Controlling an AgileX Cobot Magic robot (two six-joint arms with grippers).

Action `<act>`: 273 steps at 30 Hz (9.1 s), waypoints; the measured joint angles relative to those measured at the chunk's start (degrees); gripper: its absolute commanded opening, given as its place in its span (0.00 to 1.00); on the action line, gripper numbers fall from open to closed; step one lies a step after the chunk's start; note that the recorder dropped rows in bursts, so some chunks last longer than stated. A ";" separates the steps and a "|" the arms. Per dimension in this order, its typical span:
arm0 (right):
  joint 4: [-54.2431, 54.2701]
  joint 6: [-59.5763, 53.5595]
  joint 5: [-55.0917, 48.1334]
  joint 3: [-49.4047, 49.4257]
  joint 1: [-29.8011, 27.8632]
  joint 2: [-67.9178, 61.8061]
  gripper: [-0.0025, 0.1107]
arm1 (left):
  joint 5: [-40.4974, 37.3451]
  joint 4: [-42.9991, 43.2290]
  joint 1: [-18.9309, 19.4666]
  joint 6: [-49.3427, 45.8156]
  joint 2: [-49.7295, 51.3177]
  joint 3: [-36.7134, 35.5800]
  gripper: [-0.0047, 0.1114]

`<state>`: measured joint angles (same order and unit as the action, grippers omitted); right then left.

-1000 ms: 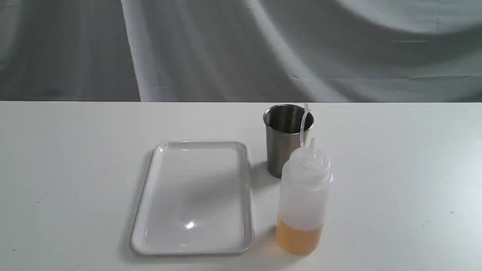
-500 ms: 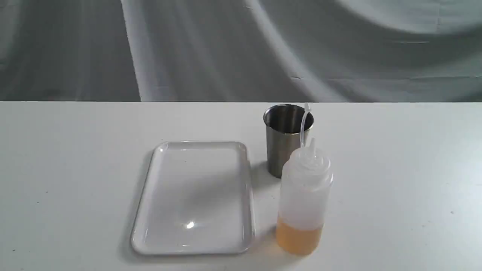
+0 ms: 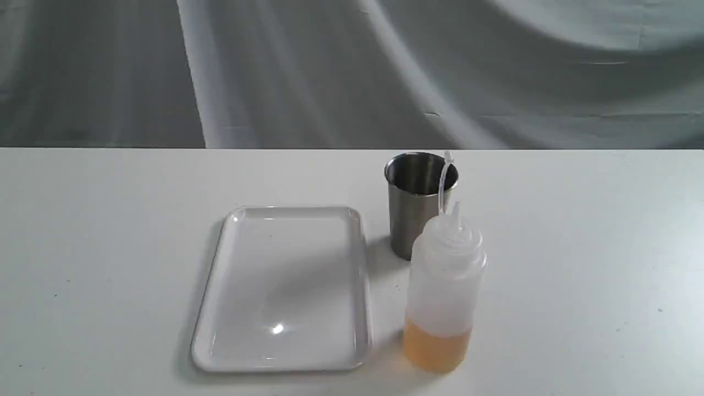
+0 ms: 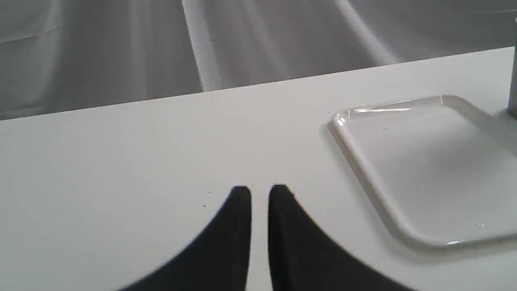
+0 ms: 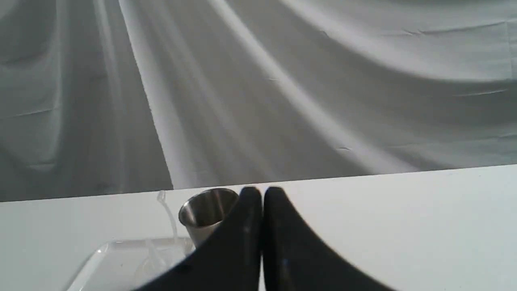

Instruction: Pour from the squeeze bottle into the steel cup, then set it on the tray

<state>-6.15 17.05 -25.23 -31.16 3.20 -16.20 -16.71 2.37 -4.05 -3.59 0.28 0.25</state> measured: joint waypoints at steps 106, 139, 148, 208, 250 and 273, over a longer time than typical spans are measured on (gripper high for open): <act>13.55 -25.70 59.85 16.12 22.83 -70.25 0.43 | 0.00 0.00 0.00 0.00 0.00 0.00 0.11; 18.55 -20.93 63.92 16.12 22.83 -70.25 0.95 | 0.00 0.00 0.00 0.00 0.00 0.00 0.11; 18.94 -21.15 64.14 16.12 22.83 -70.25 0.95 | 0.00 0.00 0.00 0.00 0.00 0.00 0.11; 22.27 -18.65 61.24 2.17 22.83 -84.87 0.47 | 0.00 0.00 0.00 0.00 0.00 0.00 0.11; -19.74 -10.29 -1.80 -31.05 9.43 -58.01 0.47 | 0.00 0.00 0.00 0.00 0.00 0.00 0.11; -35.17 -7.49 -10.01 -34.35 9.43 -72.29 0.47 | 0.00 0.00 0.00 0.00 0.00 0.00 0.11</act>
<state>-41.32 9.57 -35.23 -65.50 12.63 -88.49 -16.71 2.37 -4.05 -3.59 0.28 0.25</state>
